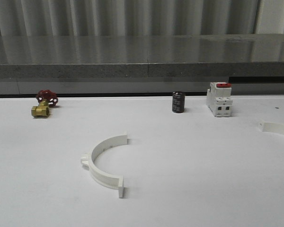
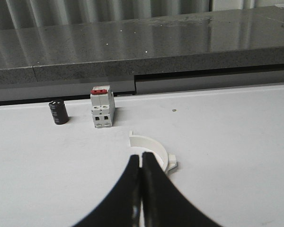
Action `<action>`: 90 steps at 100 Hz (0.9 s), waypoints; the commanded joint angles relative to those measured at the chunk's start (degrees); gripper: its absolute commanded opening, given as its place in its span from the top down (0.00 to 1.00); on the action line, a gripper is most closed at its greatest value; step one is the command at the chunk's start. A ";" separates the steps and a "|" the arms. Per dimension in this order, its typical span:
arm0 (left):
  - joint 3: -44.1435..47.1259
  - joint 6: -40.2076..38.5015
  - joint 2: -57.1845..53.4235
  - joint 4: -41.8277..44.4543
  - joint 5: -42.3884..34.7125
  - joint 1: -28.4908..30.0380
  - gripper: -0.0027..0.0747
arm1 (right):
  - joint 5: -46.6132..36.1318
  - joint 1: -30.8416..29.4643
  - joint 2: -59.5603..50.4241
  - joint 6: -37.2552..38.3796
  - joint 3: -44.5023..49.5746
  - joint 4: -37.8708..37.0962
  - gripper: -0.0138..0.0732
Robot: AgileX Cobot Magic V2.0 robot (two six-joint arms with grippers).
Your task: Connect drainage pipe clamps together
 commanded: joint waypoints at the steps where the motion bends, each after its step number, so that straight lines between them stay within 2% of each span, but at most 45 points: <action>1: 0.24 5.21 -1.55 -5.13 -4.85 -0.07 0.15 | -4.43 -0.35 -1.20 -0.13 -0.88 0.03 0.92; 17: 1.66 6.89 -3.58 -7.13 -5.33 -0.07 0.17 | -4.43 -0.35 -1.20 -0.13 -0.88 0.03 0.92; 29: 1.66 6.89 -4.11 -6.86 -6.25 -0.07 0.28 | -4.43 -0.35 -1.20 -0.13 -0.88 0.03 0.92; 43: 1.66 6.89 -4.11 -6.86 -6.60 -0.07 0.54 | -4.43 -0.35 -1.20 -0.13 -0.88 0.03 0.92; 44: 1.66 6.89 -4.11 -6.86 -6.60 -0.07 0.59 | -4.43 -0.35 -1.20 -0.13 -0.88 0.03 0.92; 45: 1.66 6.89 -4.11 -6.86 -6.60 -0.07 0.59 | -4.43 -0.35 -1.20 -0.13 -0.88 0.03 0.92; 50: 1.66 6.89 -4.11 -6.86 -6.60 -0.07 0.72 | -4.43 -0.35 -1.20 -0.13 -0.88 0.03 0.92; 51: 1.66 6.89 -4.11 -6.76 -6.60 -0.07 0.78 | -4.43 -0.35 -1.20 -0.13 -0.88 0.03 0.92; 52: 1.66 6.89 -4.11 -6.76 -6.60 -0.07 0.78 | -4.43 -0.35 -1.20 -0.13 -0.88 0.03 0.92; 59: 1.66 6.89 -4.11 -6.62 -6.71 -0.07 0.98 | -4.43 -0.35 -1.20 -0.13 -0.88 0.03 0.92; 77: 1.66 7.19 -4.11 -6.50 -6.49 -0.07 0.99 | -4.75 -0.35 -1.20 -0.13 -0.88 0.03 0.92; 90: 1.66 7.19 -4.11 -6.50 -6.49 -0.07 0.99 | -8.84 -0.35 -1.20 -0.13 -0.88 0.03 0.92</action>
